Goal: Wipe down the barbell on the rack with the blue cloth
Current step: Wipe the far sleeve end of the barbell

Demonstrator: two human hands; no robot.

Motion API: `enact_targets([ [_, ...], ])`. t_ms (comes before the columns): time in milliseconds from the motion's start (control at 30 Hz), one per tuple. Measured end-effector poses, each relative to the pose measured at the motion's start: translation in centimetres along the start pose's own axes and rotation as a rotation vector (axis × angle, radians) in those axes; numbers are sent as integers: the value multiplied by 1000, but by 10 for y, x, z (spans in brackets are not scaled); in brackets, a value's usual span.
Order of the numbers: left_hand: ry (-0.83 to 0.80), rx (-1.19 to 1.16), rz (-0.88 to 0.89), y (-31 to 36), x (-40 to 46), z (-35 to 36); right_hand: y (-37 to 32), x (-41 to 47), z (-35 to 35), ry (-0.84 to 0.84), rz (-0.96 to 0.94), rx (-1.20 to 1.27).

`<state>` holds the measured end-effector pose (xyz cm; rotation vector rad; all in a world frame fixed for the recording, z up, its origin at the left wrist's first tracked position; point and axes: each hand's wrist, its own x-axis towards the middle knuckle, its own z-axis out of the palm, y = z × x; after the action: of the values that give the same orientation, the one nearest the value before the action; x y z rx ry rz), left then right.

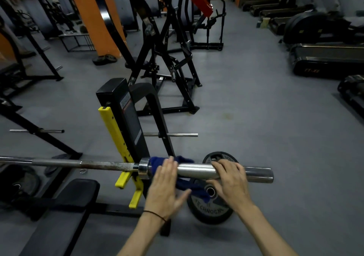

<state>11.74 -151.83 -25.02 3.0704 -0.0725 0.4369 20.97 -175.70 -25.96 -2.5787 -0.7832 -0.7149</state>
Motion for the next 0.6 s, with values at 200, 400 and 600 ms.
enact_targets([
  [200,-16,-82,-186,20,15,5,3,3,2,-21,-54,-49],
  [400,-1,50,2,-6,12,-1,7,3,6,-18,-58,-30],
  [600,-6,-58,-197,27,21,5,4,3,6,-26,-38,-49],
])
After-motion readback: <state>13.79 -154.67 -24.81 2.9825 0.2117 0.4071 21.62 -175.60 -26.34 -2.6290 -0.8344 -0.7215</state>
